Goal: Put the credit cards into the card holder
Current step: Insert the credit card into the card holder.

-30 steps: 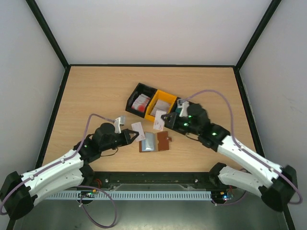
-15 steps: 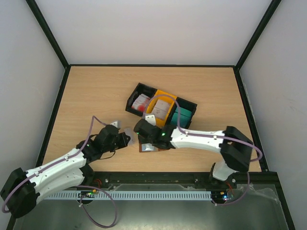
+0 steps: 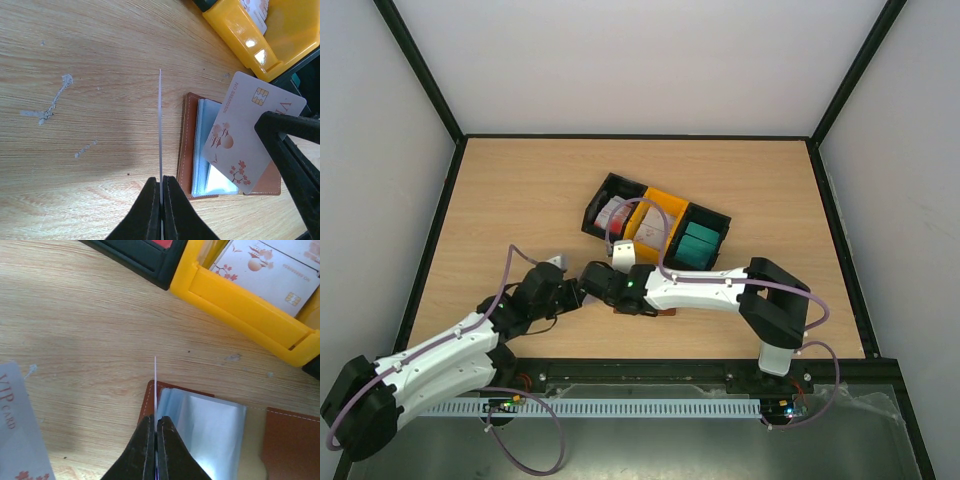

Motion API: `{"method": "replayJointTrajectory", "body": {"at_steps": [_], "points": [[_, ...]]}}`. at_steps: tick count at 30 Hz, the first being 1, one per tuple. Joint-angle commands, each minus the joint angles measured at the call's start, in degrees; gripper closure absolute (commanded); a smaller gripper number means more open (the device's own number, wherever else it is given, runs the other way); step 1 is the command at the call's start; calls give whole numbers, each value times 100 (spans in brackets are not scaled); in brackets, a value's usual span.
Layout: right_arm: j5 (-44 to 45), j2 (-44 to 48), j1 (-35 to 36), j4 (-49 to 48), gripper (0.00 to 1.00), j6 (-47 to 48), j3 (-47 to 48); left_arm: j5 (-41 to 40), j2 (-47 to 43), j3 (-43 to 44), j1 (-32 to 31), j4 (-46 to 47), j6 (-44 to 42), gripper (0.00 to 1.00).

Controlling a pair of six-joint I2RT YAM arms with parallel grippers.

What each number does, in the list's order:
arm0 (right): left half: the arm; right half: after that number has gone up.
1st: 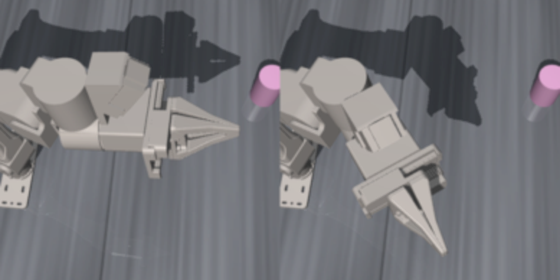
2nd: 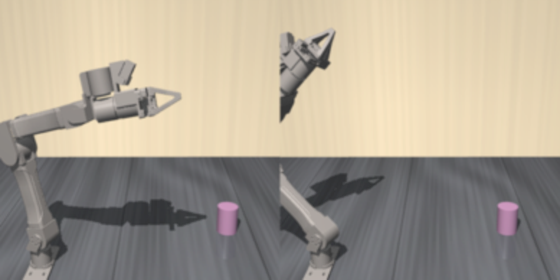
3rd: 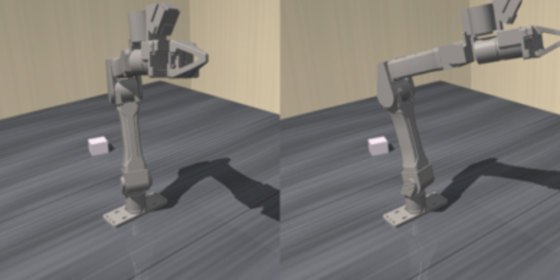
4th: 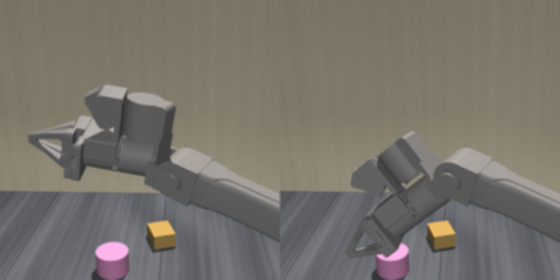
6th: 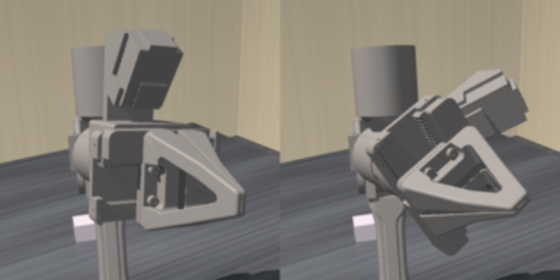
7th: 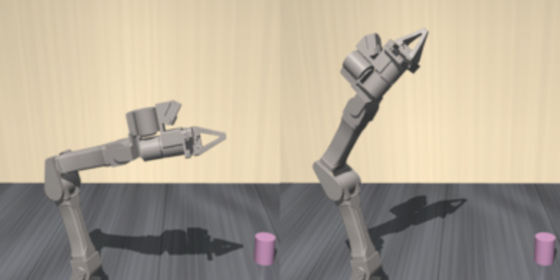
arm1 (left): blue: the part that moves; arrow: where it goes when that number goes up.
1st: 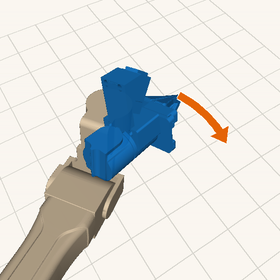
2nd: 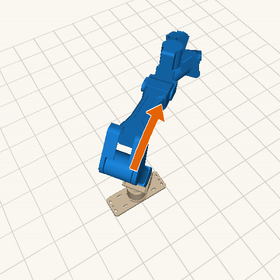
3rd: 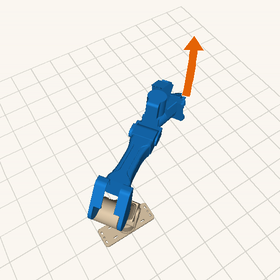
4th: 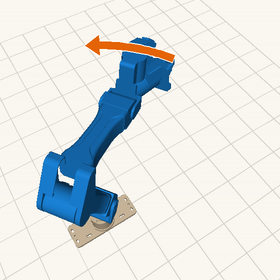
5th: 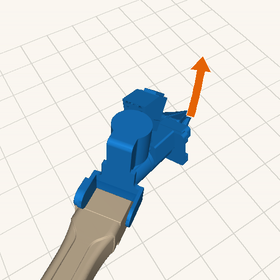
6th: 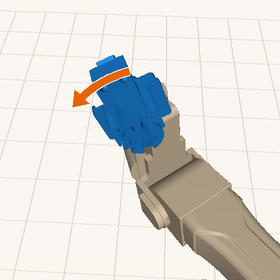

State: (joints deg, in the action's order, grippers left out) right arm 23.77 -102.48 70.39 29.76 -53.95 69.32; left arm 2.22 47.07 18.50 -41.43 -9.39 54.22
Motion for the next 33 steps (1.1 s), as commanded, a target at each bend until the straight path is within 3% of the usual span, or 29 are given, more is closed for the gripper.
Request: {"method": "replayJointTrajectory", "body": {"at_steps": [1,13,33], "points": [[572,-125,70,512,98,-246,176,97,-93,-95,56,49,-60,97],[126,426,80,81,98,-156,69,164,-94,-84,74,99,-64,97],[1039,-243,80,989,98,-455,230,244,-57,-119,78,170,-66,97]]}}
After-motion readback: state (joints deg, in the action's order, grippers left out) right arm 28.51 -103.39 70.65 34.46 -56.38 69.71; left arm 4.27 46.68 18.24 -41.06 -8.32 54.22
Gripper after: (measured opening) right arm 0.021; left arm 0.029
